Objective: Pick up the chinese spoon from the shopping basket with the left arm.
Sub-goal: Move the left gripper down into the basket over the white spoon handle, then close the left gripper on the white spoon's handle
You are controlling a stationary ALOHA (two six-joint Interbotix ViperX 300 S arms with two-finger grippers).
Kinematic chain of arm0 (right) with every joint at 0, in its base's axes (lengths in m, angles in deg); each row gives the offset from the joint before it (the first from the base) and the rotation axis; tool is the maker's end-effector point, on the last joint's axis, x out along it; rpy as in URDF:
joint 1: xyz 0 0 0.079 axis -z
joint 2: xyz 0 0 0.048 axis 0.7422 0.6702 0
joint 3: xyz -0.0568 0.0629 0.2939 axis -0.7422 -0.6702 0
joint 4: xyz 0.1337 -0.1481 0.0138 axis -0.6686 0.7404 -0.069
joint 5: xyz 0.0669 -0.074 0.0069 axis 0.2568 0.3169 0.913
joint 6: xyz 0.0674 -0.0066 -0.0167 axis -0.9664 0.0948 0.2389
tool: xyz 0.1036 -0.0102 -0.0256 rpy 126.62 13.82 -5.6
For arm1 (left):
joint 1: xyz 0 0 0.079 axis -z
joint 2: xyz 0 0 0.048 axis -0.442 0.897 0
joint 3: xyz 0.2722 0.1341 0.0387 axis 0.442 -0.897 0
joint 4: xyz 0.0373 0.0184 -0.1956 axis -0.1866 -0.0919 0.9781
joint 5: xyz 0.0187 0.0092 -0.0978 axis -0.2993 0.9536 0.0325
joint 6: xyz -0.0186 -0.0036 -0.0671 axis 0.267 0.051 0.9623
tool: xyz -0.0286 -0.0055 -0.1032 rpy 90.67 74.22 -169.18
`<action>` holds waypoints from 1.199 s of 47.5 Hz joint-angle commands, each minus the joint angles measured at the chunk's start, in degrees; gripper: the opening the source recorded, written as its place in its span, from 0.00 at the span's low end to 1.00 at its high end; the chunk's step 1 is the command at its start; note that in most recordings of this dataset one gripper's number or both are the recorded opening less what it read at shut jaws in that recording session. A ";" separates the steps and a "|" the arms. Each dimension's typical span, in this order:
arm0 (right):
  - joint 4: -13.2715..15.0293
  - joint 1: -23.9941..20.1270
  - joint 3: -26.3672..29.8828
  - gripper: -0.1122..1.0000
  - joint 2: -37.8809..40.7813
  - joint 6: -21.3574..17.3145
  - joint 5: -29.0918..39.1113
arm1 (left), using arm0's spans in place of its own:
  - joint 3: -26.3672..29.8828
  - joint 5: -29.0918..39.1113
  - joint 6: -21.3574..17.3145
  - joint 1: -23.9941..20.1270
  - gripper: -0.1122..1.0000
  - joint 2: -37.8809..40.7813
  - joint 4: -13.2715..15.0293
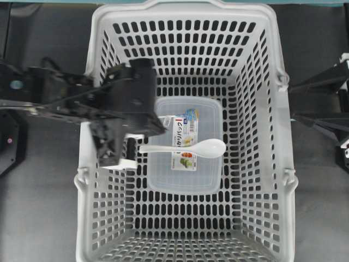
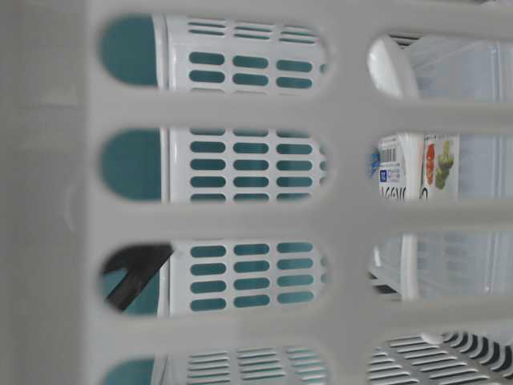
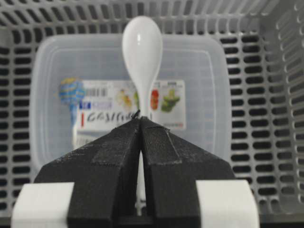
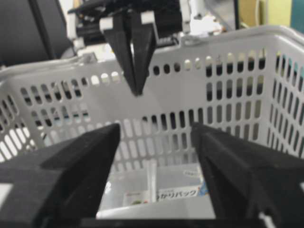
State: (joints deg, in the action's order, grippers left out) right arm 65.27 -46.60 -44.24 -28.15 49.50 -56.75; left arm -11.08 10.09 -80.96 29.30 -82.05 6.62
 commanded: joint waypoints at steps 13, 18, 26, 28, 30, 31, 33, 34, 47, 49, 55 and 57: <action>-0.18 0.44 0.88 0.69 0.53 0.18 0.53 | 6.06 4.22 0.62 0.00 0.77 9.05 -0.18; -0.18 0.70 0.88 0.69 0.44 0.18 0.44 | 7.21 5.27 0.44 0.53 0.91 11.95 -0.18; -0.18 0.70 0.88 0.69 0.44 0.18 0.44 | 7.82 5.01 0.53 1.23 0.87 15.82 -0.18; -0.18 0.70 0.88 0.69 0.35 0.18 0.44 | 7.82 4.83 0.35 1.32 0.87 16.70 -0.18; -0.18 0.70 0.88 0.69 0.35 0.18 0.35 | 7.65 4.83 0.35 1.32 0.87 17.49 -0.18; -0.18 0.70 0.88 0.69 0.35 0.18 0.26 | 7.82 4.83 0.35 1.41 0.87 17.84 -0.18; -0.18 0.70 0.88 0.69 0.35 0.18 0.26 | 7.82 4.75 0.35 1.49 0.87 18.46 -0.18; -0.18 0.70 0.88 0.69 0.35 0.18 0.26 | 7.82 4.66 0.26 1.49 0.87 18.72 -0.18; -0.18 0.70 0.88 0.69 0.26 0.18 0.18 | 7.29 1.85 0.53 1.14 0.86 21.09 -0.26; -0.18 0.70 0.88 0.69 0.26 0.18 0.09 | 7.29 1.93 0.62 1.23 0.86 21.27 -0.18; -0.18 0.70 0.88 0.69 0.26 0.18 0.09 | 6.50 2.02 0.53 1.32 0.82 21.62 -0.18; -0.18 0.70 0.88 0.69 0.26 0.18 0.09 | 6.15 2.02 0.53 1.32 0.78 21.62 -0.18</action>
State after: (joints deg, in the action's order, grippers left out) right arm 65.27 -45.99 -44.24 -28.24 49.59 -56.05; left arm -4.76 12.46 -80.44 30.62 -60.16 6.62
